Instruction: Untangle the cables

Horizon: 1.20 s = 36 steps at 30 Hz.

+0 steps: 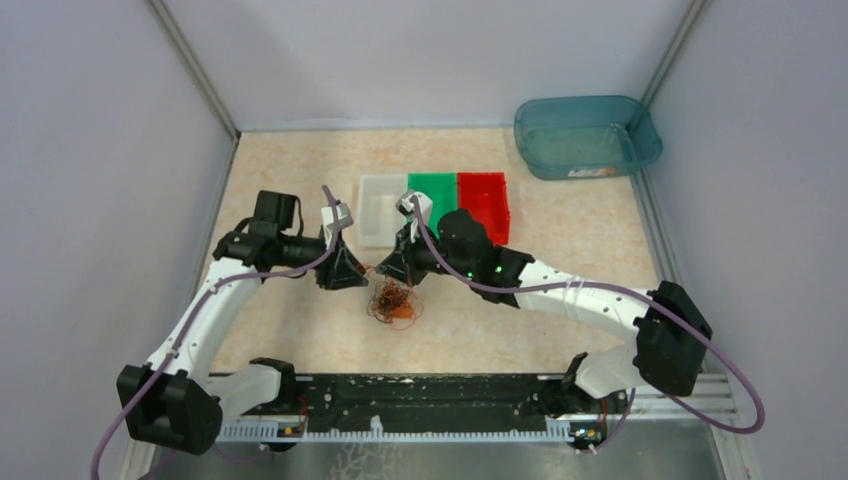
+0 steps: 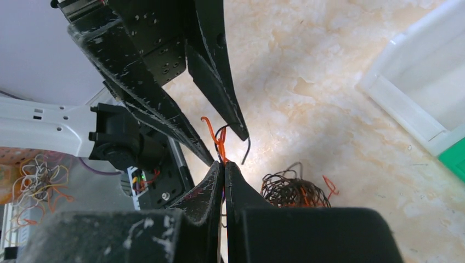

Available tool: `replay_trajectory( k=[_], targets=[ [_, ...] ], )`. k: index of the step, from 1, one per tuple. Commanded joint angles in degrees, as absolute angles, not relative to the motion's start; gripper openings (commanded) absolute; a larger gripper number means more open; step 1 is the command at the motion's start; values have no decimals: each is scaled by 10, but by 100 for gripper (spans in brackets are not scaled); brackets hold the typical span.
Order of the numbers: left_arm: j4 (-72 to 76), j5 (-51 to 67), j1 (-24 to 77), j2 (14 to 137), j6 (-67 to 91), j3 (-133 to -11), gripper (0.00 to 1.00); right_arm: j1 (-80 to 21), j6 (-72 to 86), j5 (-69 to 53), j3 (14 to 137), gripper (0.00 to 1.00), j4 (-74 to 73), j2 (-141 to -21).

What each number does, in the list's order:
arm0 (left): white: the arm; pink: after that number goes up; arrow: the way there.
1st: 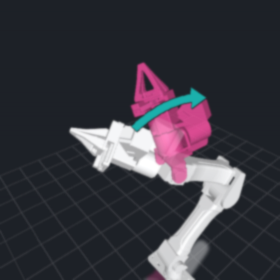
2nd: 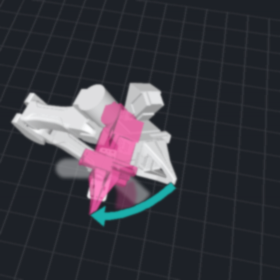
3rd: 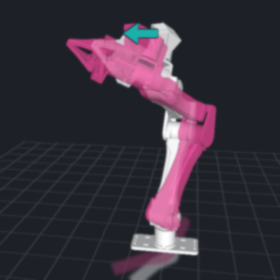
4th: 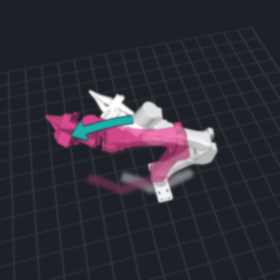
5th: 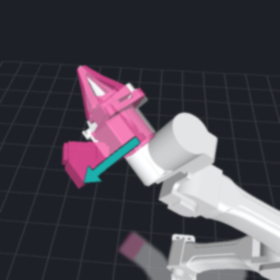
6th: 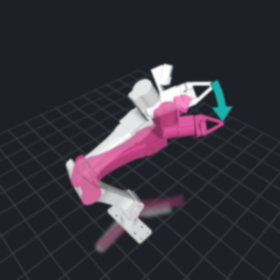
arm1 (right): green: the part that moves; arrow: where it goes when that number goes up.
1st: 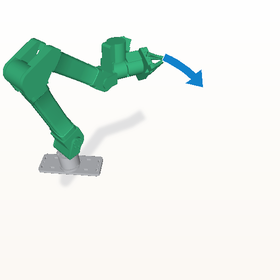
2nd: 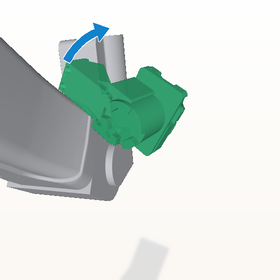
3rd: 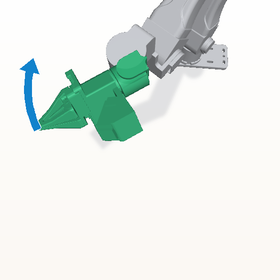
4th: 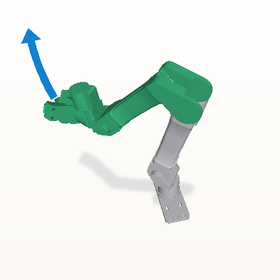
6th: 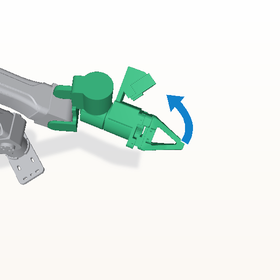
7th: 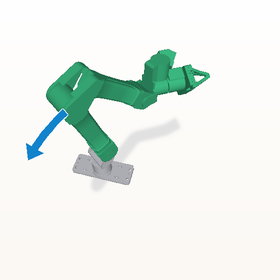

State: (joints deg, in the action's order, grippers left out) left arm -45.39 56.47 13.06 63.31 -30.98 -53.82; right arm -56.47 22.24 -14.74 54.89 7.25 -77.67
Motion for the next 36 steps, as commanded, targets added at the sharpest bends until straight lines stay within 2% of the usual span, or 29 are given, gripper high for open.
replay_trajectory(
  k=[1, 5, 7, 18, 24, 27, 30, 32, 34, 36],
  targets=[
    [-454, 594, 134, 625, -301, -553, 38, -570, 243, -155, 579, 0, 127, -748],
    [-430, 591, 134, 617, -279, -553, 14, -570, 247, -152, 578, 0, 127, -749],
    [-423, 583, 134, 612, -275, -554, 9, -571, 246, -145, 575, 0, 123, -748],
    [-405, 459, 134, 588, -299, -557, 0, -570, 228, -46, 539, 0, 89, -722],
    [-361, 380, 134, 569, -281, -539, 0, -570, 224, -17, 510, 2, 78, -702],
    [-362, 389, 134, 568, -280, -544, 0, -570, 220, -10, 504, 16, 73, -697],
    [-375, 418, 134, 576, -270, -556, 1, -570, 215, -15, 503, 23, 76, -699],
    [-376, 431, 134, 580, -253, -563, 1, -570, 210, -27, 506, 36, 80, -702],
    [-378, 438, 134, 581, -244, -570, 1, -570, 202, -45, 515, 53, 84, -710],
    [-381, 443, 134, 578, -241, -575, 1, -570, 195, -64, 529, 61, 84, -725]
  ],
)
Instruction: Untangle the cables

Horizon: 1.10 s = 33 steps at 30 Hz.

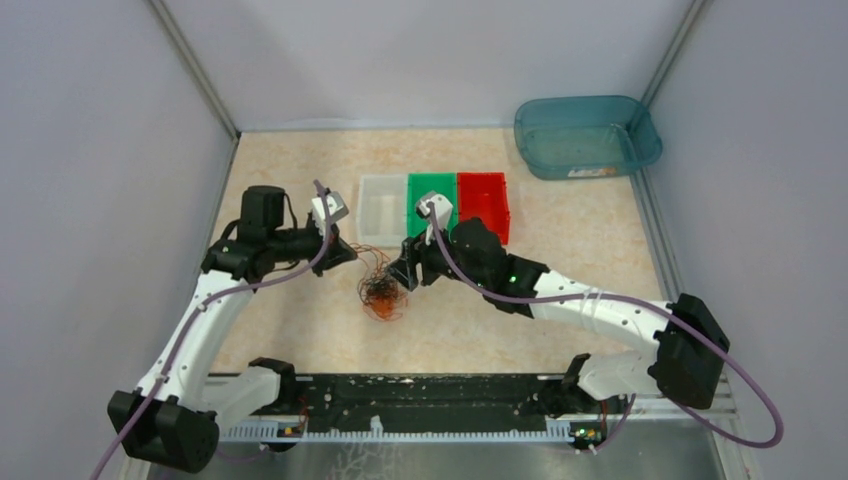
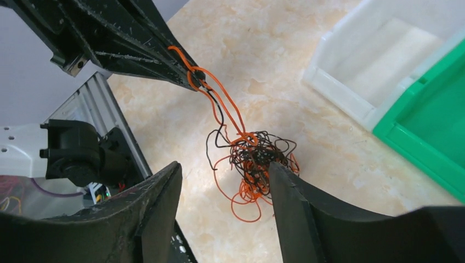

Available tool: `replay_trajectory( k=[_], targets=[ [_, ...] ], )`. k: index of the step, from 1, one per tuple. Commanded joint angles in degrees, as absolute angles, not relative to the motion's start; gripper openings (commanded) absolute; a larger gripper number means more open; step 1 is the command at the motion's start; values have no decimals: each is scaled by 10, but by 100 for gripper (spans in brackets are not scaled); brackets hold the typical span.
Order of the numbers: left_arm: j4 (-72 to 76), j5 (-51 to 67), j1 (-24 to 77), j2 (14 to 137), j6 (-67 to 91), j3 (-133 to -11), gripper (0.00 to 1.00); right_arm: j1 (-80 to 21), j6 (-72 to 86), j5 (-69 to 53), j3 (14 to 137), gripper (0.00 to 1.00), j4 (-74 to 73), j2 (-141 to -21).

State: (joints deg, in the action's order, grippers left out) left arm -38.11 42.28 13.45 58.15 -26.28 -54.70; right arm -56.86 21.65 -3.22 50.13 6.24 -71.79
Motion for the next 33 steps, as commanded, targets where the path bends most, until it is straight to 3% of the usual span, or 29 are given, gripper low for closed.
replay_trajectory(
  k=[1, 10, 19, 33],
  targets=[
    [-383, 445, 134, 576, -241, -577, 1, -570, 192, -76, 536, 62, 85, -733],
    [-385, 460, 134, 566, -200, -606, 2, -570, 181, -154, 559, 63, 140, -800],
    [-381, 458, 134, 557, -162, -661, 2, -581, 173, -140, 553, 62, 171, -853],
    [-380, 453, 134, 543, -148, -709, 2, -585, 163, -37, 427, 63, 228, -765]
  ],
)
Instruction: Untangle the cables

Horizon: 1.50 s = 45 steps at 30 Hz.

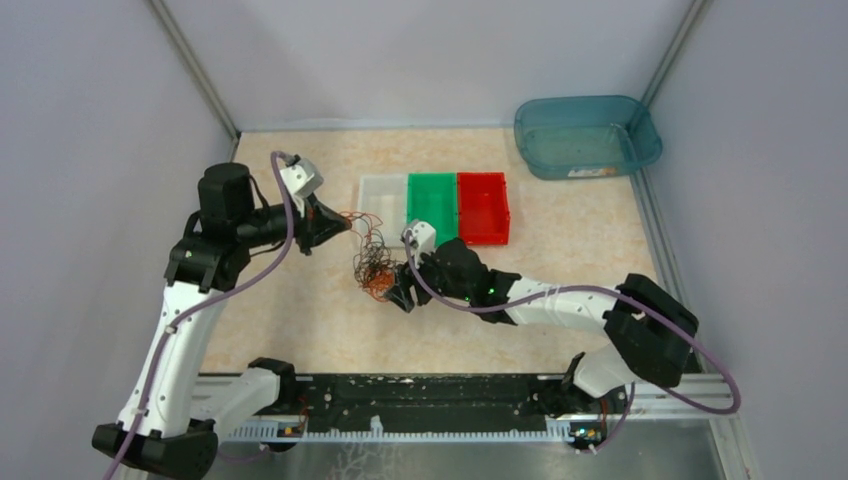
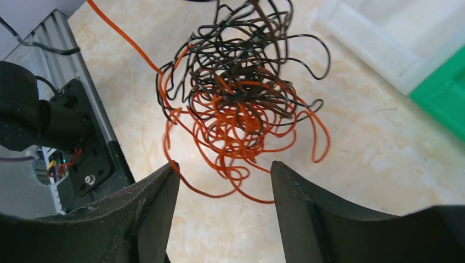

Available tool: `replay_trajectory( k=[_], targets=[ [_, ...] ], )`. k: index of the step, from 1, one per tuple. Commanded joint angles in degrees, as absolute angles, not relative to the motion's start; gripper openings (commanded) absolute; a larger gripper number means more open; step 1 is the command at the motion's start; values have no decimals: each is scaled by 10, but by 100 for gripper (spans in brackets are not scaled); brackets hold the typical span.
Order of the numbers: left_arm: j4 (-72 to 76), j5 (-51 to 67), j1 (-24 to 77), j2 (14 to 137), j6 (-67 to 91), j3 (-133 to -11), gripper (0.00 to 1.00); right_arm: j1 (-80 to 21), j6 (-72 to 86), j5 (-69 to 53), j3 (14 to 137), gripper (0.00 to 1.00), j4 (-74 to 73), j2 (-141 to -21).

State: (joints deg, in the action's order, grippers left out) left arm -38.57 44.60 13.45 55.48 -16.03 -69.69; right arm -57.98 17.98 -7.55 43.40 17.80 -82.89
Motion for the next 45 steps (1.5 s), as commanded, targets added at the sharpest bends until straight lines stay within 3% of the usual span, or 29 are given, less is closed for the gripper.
replay_trajectory(
  k=[1, 12, 19, 28, 30, 32, 33, 34, 39, 42, 45],
  targets=[
    [-381, 454, 134, 542, -150, -708, 2, -585, 158, -32, 429, 63, 221, -754],
    [-427, 493, 134, 538, -203, -693, 4, -584, 107, -39, 513, 62, 180, -703],
    [-442, 504, 134, 542, -223, -683, 5, -585, 101, -80, 585, 53, 166, -729],
    [-459, 514, 134, 543, -226, -684, 5, -585, 126, -144, 613, 51, 187, -784],
    [-461, 515, 134, 542, -227, -686, 5, -585, 129, -143, 616, 39, 186, -789],
    [-461, 514, 134, 542, -228, -687, 6, -585, 131, -136, 617, 16, 186, -787],
    [-461, 514, 134, 541, -227, -688, 9, -584, 132, -131, 616, 4, 187, -785],
    [-459, 513, 134, 541, -226, -687, 20, -585, 132, -127, 615, 0, 188, -781],
    [-449, 509, 134, 534, -207, -680, 74, -585, 134, -124, 617, 0, 188, -760],
    [-450, 519, 134, 524, -204, -673, 84, -585, 134, -131, 622, 0, 179, -750],
    [-451, 538, 134, 510, -207, -662, 86, -585, 136, -138, 623, 0, 172, -743]
  ],
)
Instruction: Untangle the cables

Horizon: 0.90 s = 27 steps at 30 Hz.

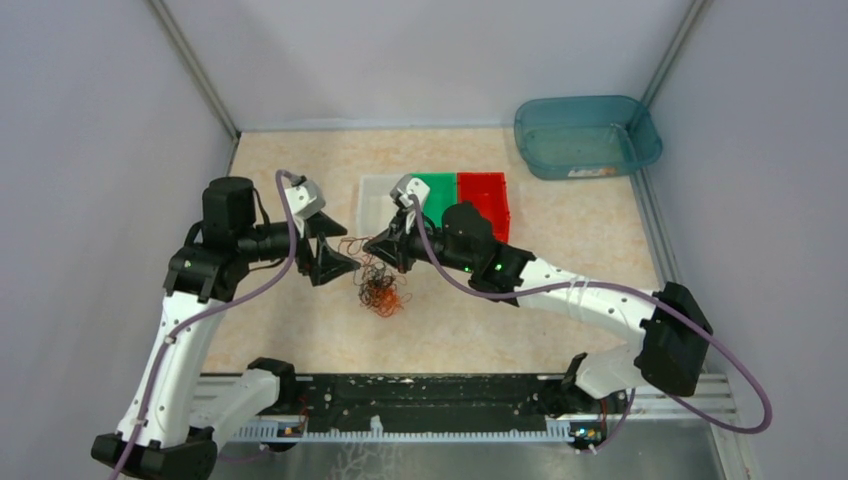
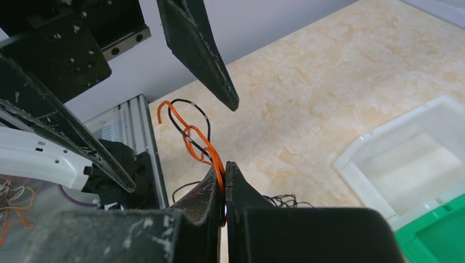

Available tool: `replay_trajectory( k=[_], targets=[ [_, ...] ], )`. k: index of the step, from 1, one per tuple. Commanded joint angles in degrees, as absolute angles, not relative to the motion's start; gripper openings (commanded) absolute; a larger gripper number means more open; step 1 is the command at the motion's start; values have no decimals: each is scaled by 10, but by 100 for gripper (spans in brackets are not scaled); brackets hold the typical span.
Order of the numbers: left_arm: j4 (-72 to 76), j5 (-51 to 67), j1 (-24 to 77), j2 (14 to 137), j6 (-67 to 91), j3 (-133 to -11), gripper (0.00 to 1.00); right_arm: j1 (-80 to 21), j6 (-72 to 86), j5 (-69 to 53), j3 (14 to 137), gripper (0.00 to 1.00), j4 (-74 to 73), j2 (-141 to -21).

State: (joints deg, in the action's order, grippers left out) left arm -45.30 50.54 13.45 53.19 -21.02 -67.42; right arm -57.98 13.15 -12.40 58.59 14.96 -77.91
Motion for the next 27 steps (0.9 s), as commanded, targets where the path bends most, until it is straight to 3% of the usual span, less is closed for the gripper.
replay_trajectory(
  k=[1, 8, 17, 27],
  targets=[
    [-454, 547, 135, 506, -211, -658, 86, -585, 138, -139, 622, 0, 172, -740],
    [-449, 569, 134, 495, -187, -629, 76, -585, 155, -149, 618, 0, 184, -732],
    [-347, 534, 134, 477, -123, -615, 34, -585, 154, -152, 613, 0, 169, -721],
    [-340, 583, 134, 458, -98, -557, 34, -585, 173, -156, 604, 0, 188, -715]
  ],
)
